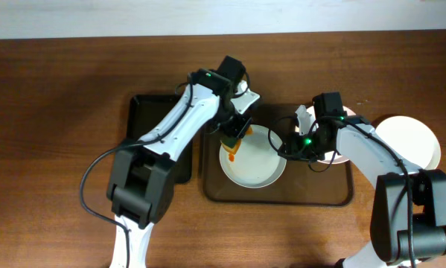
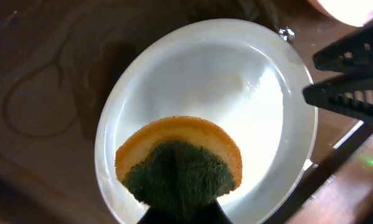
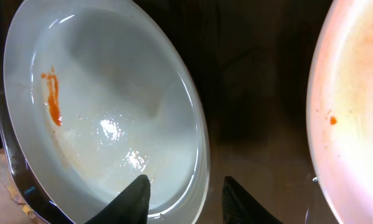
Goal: Clean dirty plates on tray and stack at the side
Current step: 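Carry the sponge with the left gripper to the held white plate, then scrub the plate's sauce with the sponge while the right gripper holds it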
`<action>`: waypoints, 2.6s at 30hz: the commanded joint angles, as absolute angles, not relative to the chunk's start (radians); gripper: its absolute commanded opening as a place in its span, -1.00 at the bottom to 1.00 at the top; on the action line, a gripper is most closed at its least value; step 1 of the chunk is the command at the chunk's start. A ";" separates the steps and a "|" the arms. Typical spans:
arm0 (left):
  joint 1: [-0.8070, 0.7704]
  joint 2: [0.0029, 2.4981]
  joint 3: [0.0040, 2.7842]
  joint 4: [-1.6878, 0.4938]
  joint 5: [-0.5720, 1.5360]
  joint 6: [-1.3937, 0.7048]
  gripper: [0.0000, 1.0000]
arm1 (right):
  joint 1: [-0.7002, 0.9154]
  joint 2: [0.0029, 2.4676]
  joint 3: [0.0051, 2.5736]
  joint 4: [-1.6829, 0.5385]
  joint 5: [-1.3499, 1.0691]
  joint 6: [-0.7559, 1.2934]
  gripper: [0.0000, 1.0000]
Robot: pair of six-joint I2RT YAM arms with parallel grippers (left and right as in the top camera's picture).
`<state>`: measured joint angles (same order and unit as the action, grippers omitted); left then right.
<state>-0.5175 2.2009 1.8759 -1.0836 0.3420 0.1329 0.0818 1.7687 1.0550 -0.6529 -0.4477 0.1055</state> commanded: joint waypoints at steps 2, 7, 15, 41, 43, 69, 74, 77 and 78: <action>-0.526 2.261 1.899 -1.050 0.260 0.118 -1.00 | 0.086 1.774 1.072 -0.657 -0.460 0.104 -0.22; -0.525 2.318 1.899 -1.031 0.220 0.118 -1.00 | 0.086 1.774 1.071 -0.659 -0.460 0.104 -0.34; -0.526 2.345 1.898 -1.029 0.220 0.118 -0.53 | 0.099 1.774 1.046 -0.638 -0.460 0.104 -0.92; -0.525 2.345 1.929 -1.173 0.130 0.118 -0.11 | 0.150 1.769 1.060 -0.655 -0.367 0.158 -0.47; -0.525 2.345 1.938 -1.189 0.130 0.118 -0.09 | 0.150 1.757 1.078 -0.678 -0.400 0.123 -0.38; -0.525 2.345 1.951 -1.217 0.130 0.117 -0.12 | 0.150 1.775 1.047 -0.651 -0.330 0.216 -0.67; -0.525 2.345 1.951 -1.217 0.130 0.117 -0.12 | 0.150 1.775 1.022 -0.611 -0.333 0.230 -0.81; -0.525 2.345 1.951 -1.217 0.130 0.117 -0.12 | 0.150 1.776 1.009 -0.591 -0.333 0.231 -0.92; -0.525 2.345 1.951 -1.217 0.130 0.118 -0.12 | 0.150 1.776 1.002 -0.580 -0.332 0.246 -0.92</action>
